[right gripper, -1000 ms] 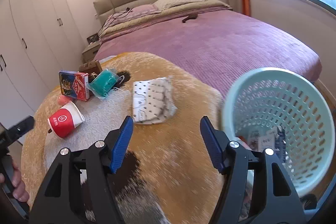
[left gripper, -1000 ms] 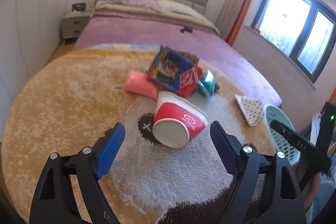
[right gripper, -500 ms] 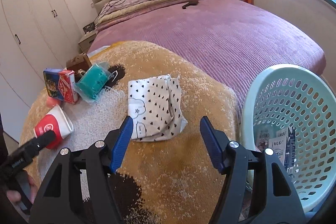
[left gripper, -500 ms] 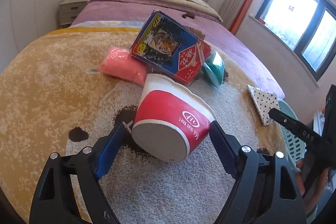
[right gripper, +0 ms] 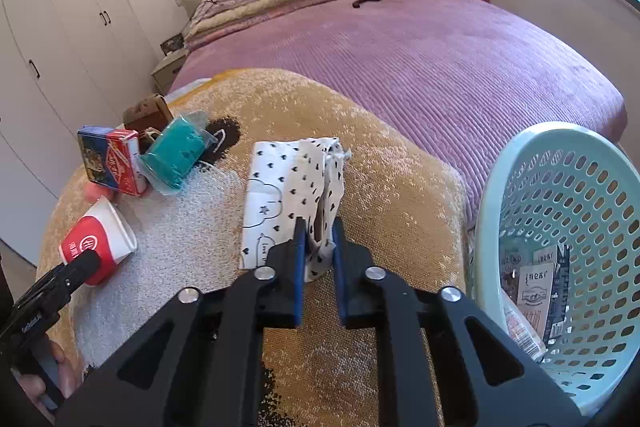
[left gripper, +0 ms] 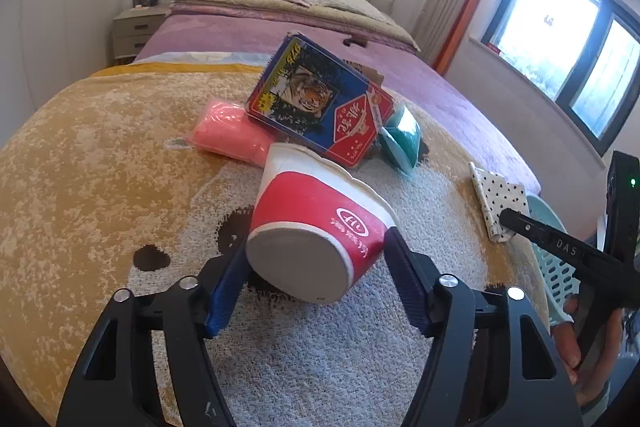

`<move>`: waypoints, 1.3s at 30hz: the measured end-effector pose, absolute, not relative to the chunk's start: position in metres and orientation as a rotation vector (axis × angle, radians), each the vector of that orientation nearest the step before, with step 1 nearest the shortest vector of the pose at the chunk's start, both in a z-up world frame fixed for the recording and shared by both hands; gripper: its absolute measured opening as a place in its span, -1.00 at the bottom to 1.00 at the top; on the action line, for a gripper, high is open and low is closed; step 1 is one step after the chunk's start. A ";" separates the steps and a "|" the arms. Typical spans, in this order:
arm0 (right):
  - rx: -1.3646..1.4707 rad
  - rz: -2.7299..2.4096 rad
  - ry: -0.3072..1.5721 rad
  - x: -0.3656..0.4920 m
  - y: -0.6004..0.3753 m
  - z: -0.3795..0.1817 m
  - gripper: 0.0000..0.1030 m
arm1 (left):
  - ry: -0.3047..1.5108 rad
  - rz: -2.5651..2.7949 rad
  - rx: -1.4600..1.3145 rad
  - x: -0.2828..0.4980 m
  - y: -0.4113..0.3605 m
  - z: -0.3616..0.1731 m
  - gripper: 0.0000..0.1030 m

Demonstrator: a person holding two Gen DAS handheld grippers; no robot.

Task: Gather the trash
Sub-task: 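Grasp the red-white paper cup with the left tool while the right tool grasps the polka-dot tissue pack, then carry the cup and tissue pack over the blue basket and open both tools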

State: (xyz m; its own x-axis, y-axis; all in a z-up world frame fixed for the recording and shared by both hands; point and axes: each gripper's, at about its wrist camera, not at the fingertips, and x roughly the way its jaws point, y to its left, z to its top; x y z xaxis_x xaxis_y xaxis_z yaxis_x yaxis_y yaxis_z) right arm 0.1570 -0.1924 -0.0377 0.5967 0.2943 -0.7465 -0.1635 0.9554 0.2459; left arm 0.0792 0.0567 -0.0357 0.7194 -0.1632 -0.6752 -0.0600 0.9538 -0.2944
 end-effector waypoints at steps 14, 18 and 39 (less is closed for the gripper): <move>0.179 0.308 0.779 0.137 -0.197 -0.022 -0.87 | 0.682 -0.104 -0.287 0.066 0.055 -0.022 0.13; 0.196 0.313 0.738 0.124 -0.205 -0.016 -0.87 | 0.650 -0.150 -0.264 0.060 0.042 -0.009 0.13; 0.281 0.037 0.623 0.068 -0.359 0.013 -0.87 | 0.641 -0.462 -0.111 0.093 -0.142 0.024 0.13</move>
State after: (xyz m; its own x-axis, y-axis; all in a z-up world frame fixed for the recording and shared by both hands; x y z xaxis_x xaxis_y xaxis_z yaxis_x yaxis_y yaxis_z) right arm 0.0684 -0.3595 0.0129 0.8129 0.1180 -0.5703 0.0504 0.9614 0.2707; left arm 0.0932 -0.1418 0.0243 0.7039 -0.4480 -0.5512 0.3808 0.8931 -0.2396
